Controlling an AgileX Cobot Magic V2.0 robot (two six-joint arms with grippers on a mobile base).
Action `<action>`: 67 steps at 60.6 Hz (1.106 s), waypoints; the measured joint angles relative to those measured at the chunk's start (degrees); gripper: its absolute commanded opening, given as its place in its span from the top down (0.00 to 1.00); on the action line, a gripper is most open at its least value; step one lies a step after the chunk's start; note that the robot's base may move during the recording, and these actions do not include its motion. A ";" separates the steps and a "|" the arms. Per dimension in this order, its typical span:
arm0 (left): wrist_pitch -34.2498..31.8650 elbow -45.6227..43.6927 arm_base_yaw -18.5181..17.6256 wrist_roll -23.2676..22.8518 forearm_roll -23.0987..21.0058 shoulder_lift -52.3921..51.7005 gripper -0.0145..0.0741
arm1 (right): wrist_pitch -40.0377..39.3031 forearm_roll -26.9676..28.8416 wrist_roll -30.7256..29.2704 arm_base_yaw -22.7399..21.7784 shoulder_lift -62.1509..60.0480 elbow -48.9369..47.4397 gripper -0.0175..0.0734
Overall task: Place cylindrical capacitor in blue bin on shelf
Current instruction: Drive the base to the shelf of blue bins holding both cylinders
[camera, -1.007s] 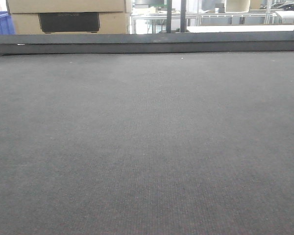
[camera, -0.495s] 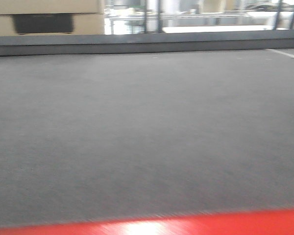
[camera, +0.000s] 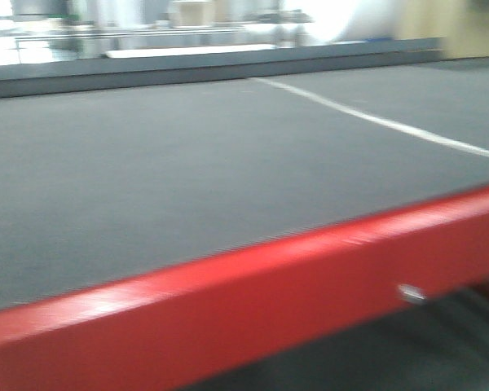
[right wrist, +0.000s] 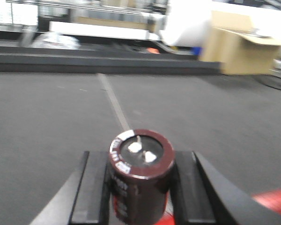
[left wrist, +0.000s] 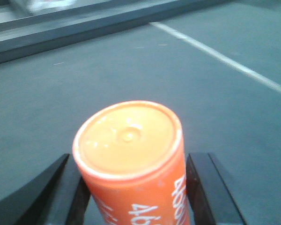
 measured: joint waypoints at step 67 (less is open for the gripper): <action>0.00 0.00 -0.09 0.00 0.00 0.00 0.96 | 0.00 -0.14 0.00 0.00 0.00 0.00 0.99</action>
